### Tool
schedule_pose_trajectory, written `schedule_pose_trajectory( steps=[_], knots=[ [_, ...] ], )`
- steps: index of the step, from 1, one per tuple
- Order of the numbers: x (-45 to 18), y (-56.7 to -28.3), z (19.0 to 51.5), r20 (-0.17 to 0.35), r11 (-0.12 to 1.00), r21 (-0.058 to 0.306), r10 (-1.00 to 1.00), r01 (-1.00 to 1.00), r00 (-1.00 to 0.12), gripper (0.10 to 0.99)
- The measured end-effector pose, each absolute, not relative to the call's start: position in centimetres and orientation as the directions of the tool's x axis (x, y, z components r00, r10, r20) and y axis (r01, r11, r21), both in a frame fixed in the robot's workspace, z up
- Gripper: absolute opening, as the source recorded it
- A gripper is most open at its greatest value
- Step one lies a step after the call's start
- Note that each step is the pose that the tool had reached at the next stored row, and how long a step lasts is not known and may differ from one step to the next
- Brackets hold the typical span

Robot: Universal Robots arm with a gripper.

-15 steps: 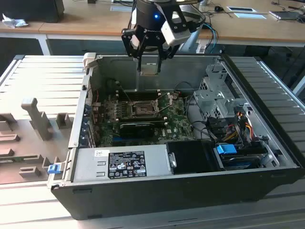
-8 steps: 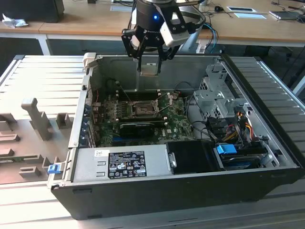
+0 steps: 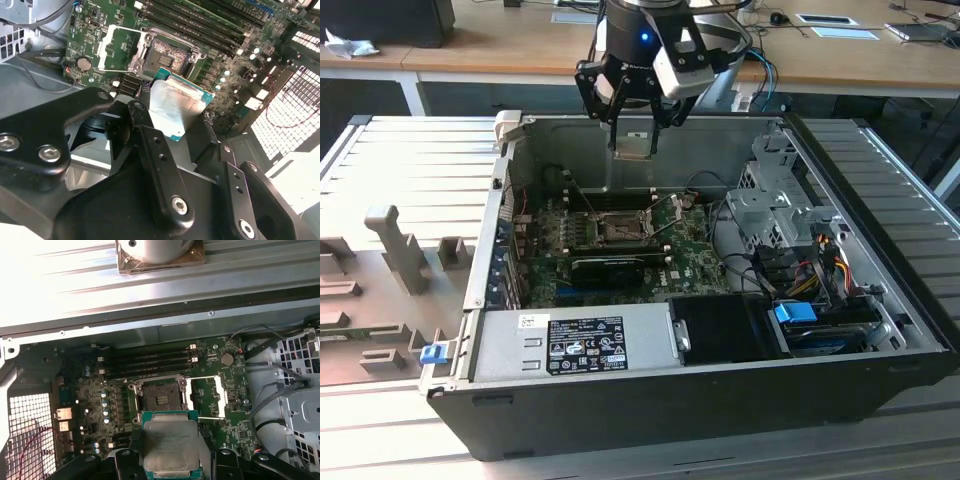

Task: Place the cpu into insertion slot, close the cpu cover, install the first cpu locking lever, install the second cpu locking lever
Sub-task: 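Place the cpu into insertion slot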

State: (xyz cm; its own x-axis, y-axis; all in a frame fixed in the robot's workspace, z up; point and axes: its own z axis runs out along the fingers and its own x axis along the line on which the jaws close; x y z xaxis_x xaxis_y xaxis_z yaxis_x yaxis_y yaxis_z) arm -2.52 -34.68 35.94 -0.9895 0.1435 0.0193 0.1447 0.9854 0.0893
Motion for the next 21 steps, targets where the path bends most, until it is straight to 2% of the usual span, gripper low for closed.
schedule_pose_trajectory(
  steps=[21],
  knots=[
    [-2.52, -34.68, 35.93, 0.019, 0.957, 0.089, 0.276, 0.276, -0.961, 0.529]
  ],
)
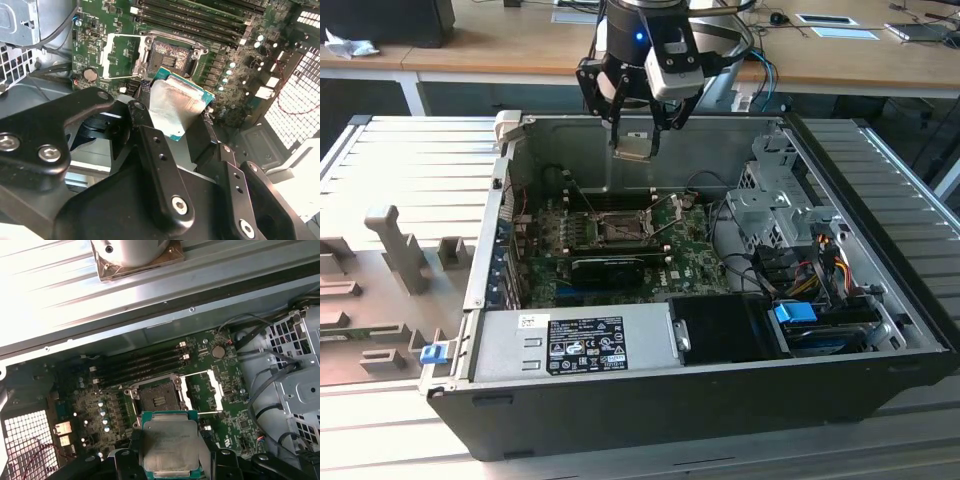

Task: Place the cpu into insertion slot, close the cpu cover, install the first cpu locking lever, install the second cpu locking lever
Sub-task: 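Place the cpu into insertion slot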

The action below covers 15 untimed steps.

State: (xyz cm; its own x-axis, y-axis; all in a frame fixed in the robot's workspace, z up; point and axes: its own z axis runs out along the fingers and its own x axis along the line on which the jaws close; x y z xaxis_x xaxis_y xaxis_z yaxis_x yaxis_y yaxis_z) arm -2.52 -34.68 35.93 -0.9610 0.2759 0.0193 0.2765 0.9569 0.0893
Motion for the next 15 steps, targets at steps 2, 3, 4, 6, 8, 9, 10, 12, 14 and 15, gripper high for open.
schedule_pose_trajectory(
  steps=[2, 3, 4, 6, 8, 9, 10, 12, 14, 15],
  knots=[
    [-2.52, -34.68, 35.93, 0.019, 0.955, 0.089, 0.283, 0.284, -0.959, 0.529],
    [-2.52, -34.68, 35.93, 0.019, 0.954, 0.089, 0.286, 0.287, -0.958, 0.529],
    [-2.52, -34.68, 35.93, 0.019, 0.953, 0.089, 0.29, 0.29, -0.957, 0.529],
    [-2.52, -34.69, 35.93, 0.019, 0.951, 0.089, 0.297, 0.297, -0.955, 0.529],
    [-2.52, -34.68, 35.93, 0.019, 0.948, 0.089, 0.306, 0.307, -0.952, 0.529],
    [-2.52, -34.68, 35.93, 0.019, 0.947, 0.089, 0.309, 0.31, -0.951, 0.529],
    [-2.52, -34.68, 35.93, 0.019, 0.944, 0.089, 0.317, 0.317, -0.948, 0.529],
    [-2.52, -34.68, 35.93, 0.019, 0.94, 0.089, 0.328, 0.329, -0.944, 0.529],
    [-2.52, -34.68, 35.93, 0.019, 0.936, 0.089, 0.341, 0.341, -0.94, 0.529],
    [-2.52, -34.68, 35.93, 0.019, 0.933, 0.089, 0.347, 0.348, -0.937, 0.529]
  ],
)
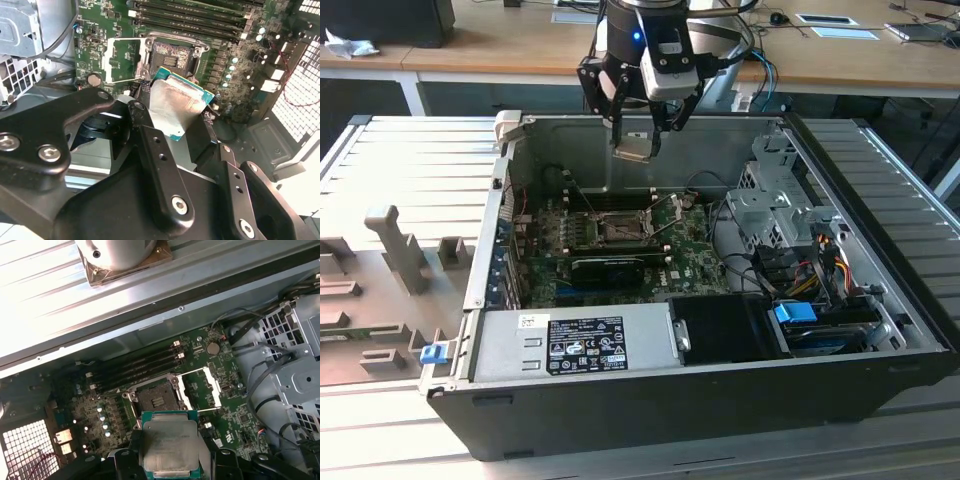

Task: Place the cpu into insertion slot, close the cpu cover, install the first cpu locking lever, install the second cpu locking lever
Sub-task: 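Place the cpu into insertion slot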

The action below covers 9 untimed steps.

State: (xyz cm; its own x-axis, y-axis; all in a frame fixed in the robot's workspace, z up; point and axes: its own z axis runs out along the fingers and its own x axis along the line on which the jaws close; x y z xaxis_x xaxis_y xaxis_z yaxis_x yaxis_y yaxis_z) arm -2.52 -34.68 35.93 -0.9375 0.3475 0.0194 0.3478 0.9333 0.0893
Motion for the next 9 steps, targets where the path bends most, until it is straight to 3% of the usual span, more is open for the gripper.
schedule_pose_trajectory(
  steps=[9],
  knots=[
    [-2.52, -34.68, 35.92, 0.019, 0.917, 0.089, 0.388, 0.388, -0.922, 0.529]
  ],
)
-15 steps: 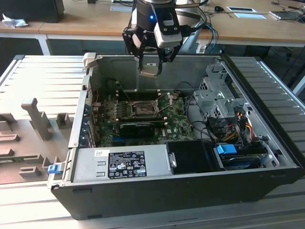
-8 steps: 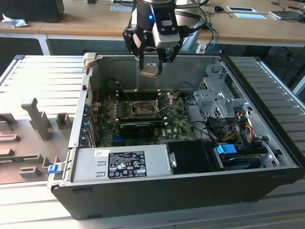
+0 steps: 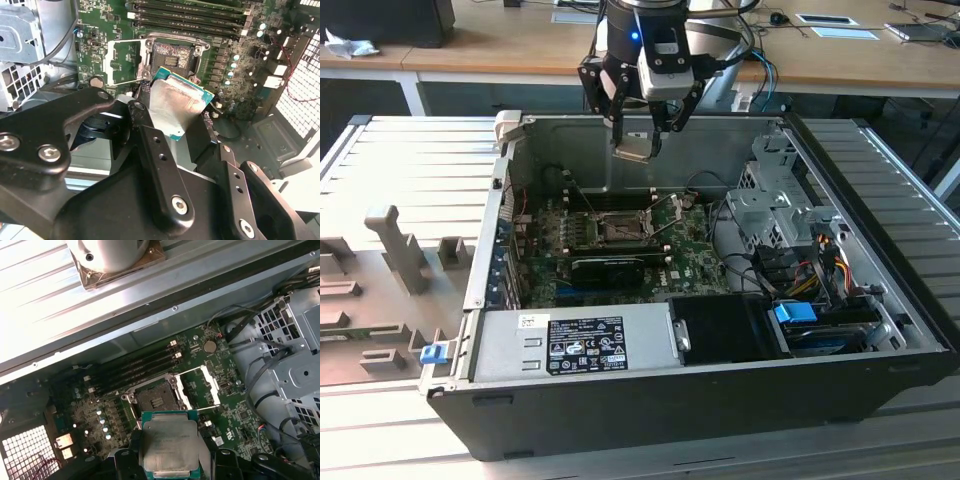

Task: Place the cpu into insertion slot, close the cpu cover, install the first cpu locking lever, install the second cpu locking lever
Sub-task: 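Place the cpu into insertion slot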

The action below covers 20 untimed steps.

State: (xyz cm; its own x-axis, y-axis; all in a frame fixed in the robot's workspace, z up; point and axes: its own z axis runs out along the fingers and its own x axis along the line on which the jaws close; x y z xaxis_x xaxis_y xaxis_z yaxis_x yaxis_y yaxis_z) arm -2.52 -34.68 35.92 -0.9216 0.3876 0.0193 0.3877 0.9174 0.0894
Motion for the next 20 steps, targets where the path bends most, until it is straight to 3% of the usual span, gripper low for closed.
schedule_pose_trajectory(
  steps=[20],
  knots=[
    [-2.52, -34.68, 35.92, 0.019, 0.884, 0.089, 0.46, 0.46, -0.888, 0.529]
  ],
)
